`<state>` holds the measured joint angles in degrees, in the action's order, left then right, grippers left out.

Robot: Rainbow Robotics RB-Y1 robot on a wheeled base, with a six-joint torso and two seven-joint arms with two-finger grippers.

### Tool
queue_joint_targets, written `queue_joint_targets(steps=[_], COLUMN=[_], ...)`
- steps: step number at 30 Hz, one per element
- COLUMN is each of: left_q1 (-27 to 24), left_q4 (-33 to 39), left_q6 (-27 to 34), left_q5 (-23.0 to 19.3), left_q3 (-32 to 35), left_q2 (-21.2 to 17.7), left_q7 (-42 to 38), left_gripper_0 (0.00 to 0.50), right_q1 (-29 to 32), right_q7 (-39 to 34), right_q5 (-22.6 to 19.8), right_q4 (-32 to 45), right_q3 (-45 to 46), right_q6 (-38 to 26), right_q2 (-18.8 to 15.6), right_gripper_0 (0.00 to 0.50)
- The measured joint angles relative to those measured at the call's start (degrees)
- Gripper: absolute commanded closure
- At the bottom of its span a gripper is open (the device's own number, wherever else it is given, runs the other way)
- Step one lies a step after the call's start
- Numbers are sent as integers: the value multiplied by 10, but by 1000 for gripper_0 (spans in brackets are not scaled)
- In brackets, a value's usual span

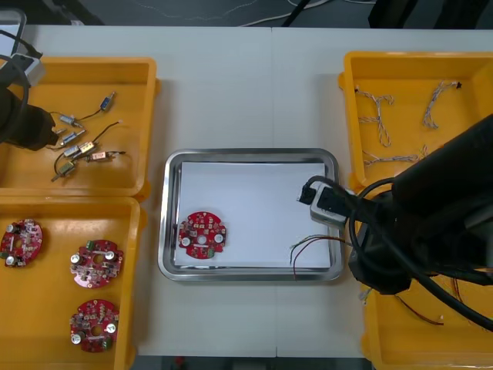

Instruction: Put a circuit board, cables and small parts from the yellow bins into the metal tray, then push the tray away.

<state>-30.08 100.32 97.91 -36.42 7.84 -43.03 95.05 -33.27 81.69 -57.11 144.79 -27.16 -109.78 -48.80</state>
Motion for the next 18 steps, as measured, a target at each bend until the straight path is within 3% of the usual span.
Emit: queue_joint_targets(steps=[4, 10, 14, 18], left_q1=[0, 0, 0, 0], left_q4=[0, -1, -10, -39], left_q6=[0, 0, 0, -5], left_q5=[-3, -12, -21, -46], left_q3=[8, 12, 14, 23], left_q2=[-3, -6, -7, -9], left_q7=[50, 51, 51, 61], left_gripper_0=[0, 0, 0, 0], right_q1=[-16, -31, -46, -55], right_q7=[66, 166, 195, 247], right_q5=[10, 56, 99, 113], right_q4=[-36, -93, -129, -171], right_q3=[-14, -41, -77, -98], right_q6=[2, 23, 53, 69], right_q2=[19, 55, 70, 88], right_gripper_0=[500, 500, 500, 500])
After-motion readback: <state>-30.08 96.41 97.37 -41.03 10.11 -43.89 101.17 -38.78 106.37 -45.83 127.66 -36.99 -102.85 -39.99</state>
